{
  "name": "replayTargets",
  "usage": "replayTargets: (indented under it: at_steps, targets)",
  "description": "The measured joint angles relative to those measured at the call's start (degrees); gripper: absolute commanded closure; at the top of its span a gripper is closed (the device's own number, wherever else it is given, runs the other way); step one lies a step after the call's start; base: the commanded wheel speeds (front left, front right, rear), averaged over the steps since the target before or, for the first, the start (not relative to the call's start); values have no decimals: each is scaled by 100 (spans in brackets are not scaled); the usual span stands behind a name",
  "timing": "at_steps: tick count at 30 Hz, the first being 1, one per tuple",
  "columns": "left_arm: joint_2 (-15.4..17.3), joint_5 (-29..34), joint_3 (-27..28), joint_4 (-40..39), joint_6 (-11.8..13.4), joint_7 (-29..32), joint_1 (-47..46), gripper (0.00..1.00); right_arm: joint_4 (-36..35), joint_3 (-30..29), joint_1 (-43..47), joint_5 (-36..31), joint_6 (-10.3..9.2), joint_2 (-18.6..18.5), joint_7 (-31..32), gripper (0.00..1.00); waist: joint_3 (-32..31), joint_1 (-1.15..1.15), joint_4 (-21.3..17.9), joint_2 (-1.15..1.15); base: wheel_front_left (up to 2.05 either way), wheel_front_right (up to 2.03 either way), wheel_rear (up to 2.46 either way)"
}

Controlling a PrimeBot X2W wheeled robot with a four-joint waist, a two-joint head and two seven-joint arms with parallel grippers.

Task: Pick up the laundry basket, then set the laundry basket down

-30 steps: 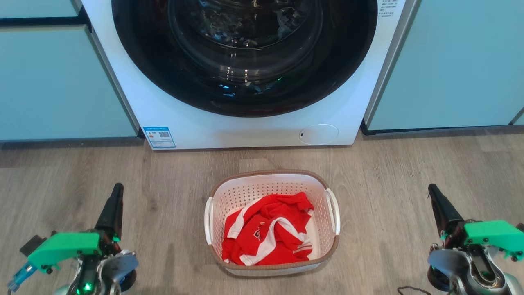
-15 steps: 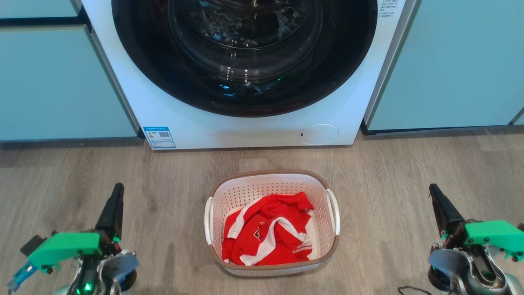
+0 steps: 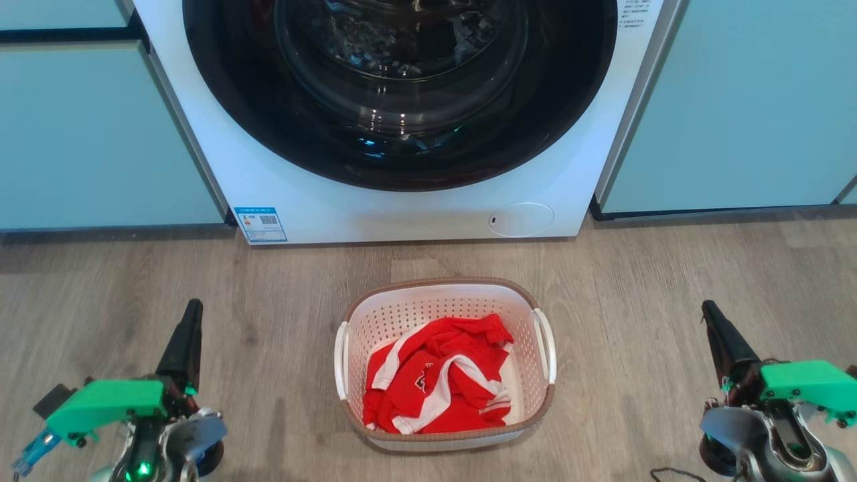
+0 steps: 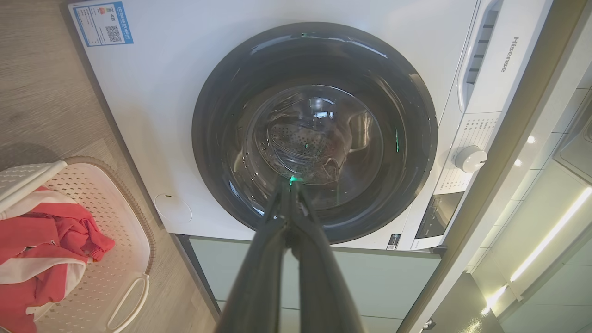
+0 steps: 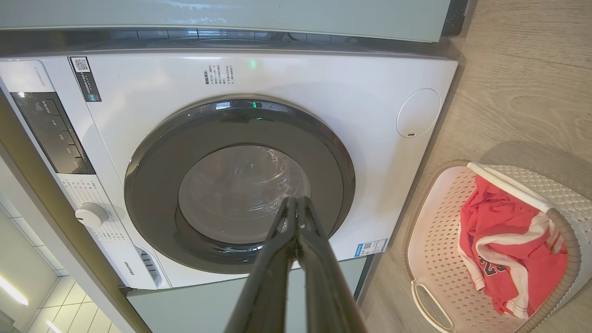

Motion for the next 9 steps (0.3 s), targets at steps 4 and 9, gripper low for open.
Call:
replayTargets:
  at_steps: [4, 9]
  targets:
    - [-2, 0, 1, 0, 0, 3, 0, 100, 0, -5, 0, -1, 0, 11, 1, 100, 0, 0, 0, 0, 0, 0, 0]
    - [-5, 1, 2, 0, 0, 3, 0, 100, 0, -9, 0, -41, 0, 32, 1, 100, 0, 0, 0, 0, 0, 0, 0]
